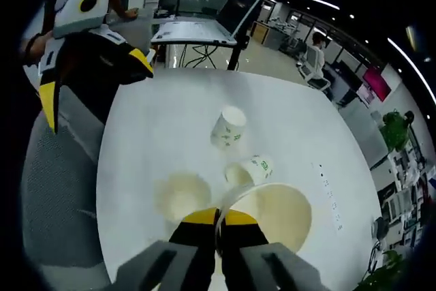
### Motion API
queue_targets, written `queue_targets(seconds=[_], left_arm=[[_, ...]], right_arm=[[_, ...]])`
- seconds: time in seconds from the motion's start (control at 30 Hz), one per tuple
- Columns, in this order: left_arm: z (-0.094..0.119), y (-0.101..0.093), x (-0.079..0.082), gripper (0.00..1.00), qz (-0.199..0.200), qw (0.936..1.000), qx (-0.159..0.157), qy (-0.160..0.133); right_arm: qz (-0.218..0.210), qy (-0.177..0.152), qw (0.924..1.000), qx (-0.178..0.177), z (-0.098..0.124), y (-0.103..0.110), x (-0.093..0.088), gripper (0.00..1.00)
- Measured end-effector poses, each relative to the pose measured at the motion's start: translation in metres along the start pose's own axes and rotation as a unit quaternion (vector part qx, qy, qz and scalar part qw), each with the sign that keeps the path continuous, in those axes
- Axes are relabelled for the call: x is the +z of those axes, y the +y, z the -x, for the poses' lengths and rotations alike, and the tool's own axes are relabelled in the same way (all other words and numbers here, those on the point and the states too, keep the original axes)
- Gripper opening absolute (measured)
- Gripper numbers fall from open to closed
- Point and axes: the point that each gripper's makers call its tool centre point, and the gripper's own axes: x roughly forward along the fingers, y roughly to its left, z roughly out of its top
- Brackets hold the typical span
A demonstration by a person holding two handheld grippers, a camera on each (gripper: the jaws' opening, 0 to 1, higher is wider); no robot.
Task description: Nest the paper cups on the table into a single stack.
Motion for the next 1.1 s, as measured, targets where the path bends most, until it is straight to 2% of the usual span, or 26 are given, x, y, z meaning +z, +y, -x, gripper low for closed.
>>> queue_targets(seconds=[0.47, 1.1], left_arm=[[0.004, 0.0, -0.003, 0.83, 0.003, 1.0, 0.004, 0.0], [0.005, 0.001, -0.006, 0.82, 0.008, 1.0, 0.005, 0.001]], right_arm=[[0.027, -0.001, 0.9989, 0.037, -0.005, 0.042, 0.011, 0.0], [0.05, 0.018, 0.9965, 0.065, -0.016, 0.065, 0.011, 0.0]])
